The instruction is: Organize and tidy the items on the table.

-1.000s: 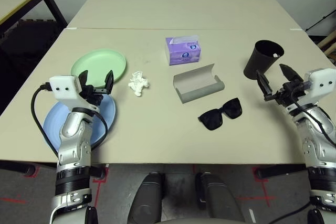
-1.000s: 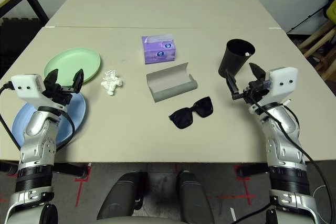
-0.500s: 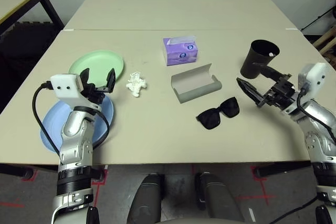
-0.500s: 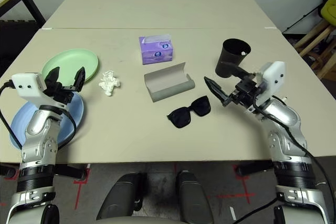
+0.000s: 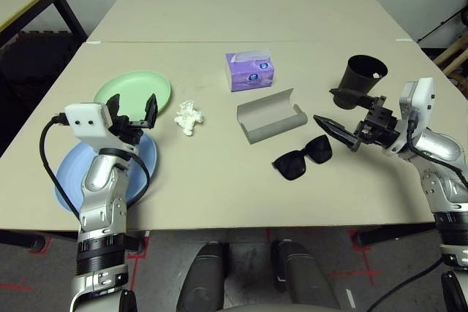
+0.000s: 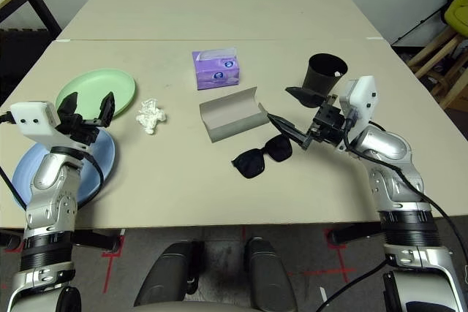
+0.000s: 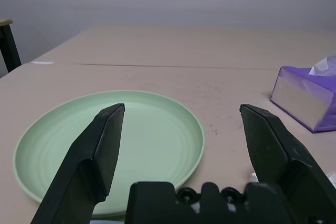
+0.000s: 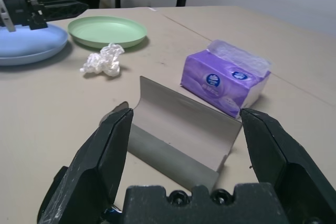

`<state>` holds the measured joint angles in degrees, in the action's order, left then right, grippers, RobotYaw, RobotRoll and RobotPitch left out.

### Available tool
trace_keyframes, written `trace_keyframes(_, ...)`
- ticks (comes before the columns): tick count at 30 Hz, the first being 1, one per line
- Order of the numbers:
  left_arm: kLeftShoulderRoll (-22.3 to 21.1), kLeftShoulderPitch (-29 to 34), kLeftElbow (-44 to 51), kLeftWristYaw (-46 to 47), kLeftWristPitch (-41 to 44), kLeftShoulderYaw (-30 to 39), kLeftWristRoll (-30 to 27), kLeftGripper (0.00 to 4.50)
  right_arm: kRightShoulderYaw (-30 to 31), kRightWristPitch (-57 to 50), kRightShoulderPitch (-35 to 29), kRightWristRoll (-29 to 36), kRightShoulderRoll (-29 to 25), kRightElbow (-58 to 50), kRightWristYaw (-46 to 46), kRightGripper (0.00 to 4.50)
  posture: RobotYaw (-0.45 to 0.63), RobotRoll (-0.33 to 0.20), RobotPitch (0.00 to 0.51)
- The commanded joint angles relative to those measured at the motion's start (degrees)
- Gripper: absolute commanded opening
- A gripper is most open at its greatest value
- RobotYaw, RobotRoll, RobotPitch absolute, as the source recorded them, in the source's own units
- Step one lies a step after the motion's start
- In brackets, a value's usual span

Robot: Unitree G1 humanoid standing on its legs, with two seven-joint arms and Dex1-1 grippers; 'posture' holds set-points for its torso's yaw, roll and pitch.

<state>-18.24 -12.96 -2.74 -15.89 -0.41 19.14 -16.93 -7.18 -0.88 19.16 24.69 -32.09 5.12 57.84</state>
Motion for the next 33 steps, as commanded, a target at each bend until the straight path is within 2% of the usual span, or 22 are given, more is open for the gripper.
trace_keyframes(1, -0.9, 0.7, 1.1, -0.5, 0.8, -0.3, 0.0, 4.50, 0.2, 0.3, -0.6, 0.1, 0.1, 1.2, 0.8, 4.47, 0.10, 0.000, 0.118)
trace_keyframes(10, -1.2, 0.4, 1.7, -1.0, 1.6, -0.9, -0.1, 4.50, 0.5, -0.4, 0.0, 1.9, -0.3, 2.3, 5.7, 4.47, 0.09, 0.000, 0.125)
trace_keyframes(15, -1.3, 0.0, 2.9, -1.2, 3.8, -1.8, 0.0, 4.50, 2.6, 2.9, 0.8, 0.7, 1.0, 4.5, 9.9, 4.47, 0.09, 0.000, 0.144)
trace_keyframes(17, -1.8, -0.4, 3.0, -2.1, 4.8, -2.3, -0.3, 4.50, 3.5, 3.7, 2.0, 0.2, 1.1, 5.7, 11.7, 4.47, 0.10, 0.000, 0.163)
trace_keyframes(26, -3.1, -1.6, 2.9, -3.4, 6.5, -2.5, -0.6, 4.50, 5.9, 7.5, 8.6, -0.8, 1.7, 12.1, 18.0, 4.47, 0.11, 0.000, 0.163)
trace_keyframes(33, -3.4, -0.7, 4.1, -3.4, 6.9, -2.1, -0.7, 4.50, 7.4, 8.0, 9.3, -0.8, 2.0, 12.0, 21.3, 4.47, 0.12, 0.000, 0.165)
